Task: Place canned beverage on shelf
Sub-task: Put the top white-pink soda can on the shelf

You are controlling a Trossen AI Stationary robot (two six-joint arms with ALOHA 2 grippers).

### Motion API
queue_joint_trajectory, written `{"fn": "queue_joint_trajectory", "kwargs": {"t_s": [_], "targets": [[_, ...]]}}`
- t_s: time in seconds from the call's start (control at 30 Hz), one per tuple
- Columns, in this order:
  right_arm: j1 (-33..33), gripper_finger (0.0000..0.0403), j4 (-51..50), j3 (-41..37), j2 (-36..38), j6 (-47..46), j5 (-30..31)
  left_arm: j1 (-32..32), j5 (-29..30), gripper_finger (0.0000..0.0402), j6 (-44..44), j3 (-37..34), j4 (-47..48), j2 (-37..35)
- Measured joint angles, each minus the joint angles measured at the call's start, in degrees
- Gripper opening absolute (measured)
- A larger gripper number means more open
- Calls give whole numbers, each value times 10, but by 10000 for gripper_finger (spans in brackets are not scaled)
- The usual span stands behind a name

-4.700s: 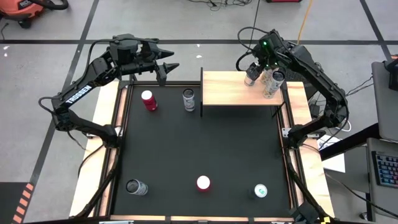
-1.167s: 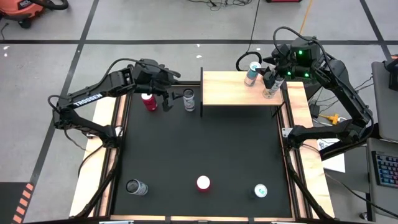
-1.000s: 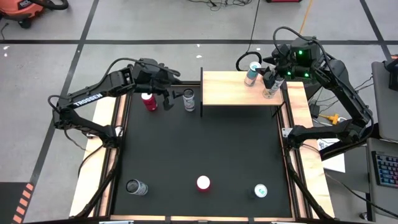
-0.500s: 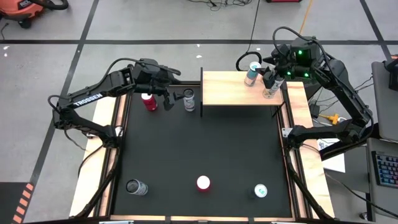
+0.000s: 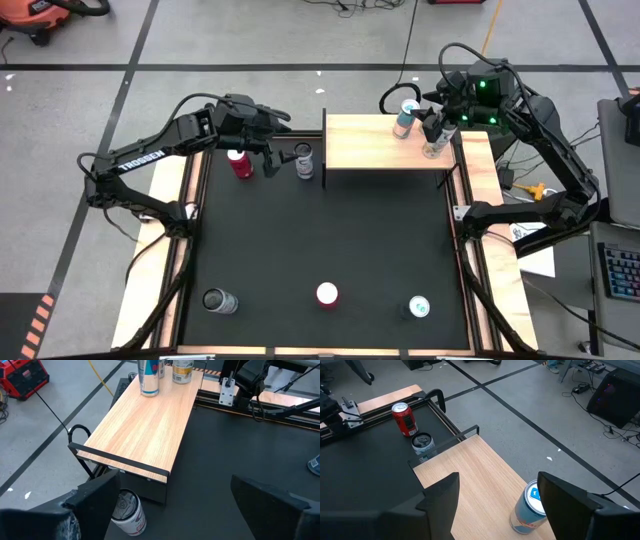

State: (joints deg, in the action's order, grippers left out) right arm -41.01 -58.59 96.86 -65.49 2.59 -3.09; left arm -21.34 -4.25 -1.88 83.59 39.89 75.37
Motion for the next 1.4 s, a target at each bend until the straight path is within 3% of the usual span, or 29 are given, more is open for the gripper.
{"fn": "queue_joint_trajectory", "kwargs": {"t_s": [0.87,1.4], "targets": [[0,251,0,0,-2,0,0,0,19,379,10,0,-19,6],[0,251,0,0,-10,0,0,-6,99,379,-46,0,1,145]]}}
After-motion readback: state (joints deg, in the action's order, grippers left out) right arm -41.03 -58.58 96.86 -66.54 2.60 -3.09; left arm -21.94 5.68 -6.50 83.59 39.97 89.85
